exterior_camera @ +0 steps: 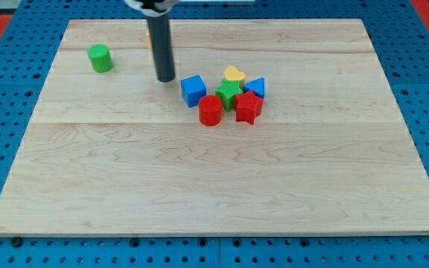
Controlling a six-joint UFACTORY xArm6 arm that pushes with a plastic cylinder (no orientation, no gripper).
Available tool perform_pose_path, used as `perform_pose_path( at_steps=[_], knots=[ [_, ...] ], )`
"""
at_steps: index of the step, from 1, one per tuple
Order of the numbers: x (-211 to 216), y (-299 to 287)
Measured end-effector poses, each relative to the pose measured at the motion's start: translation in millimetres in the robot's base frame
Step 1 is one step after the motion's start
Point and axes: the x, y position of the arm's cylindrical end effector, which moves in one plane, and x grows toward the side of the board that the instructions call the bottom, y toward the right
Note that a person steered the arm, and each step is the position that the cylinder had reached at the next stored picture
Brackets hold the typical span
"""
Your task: Move the green circle down to the yellow hexagon
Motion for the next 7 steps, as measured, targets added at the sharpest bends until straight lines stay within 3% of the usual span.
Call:
perform_pose_path(
  at_steps=[3, 4, 7],
  knots=[
    [-15, -171],
    [-38, -172],
    [-51, -52]
  ],
)
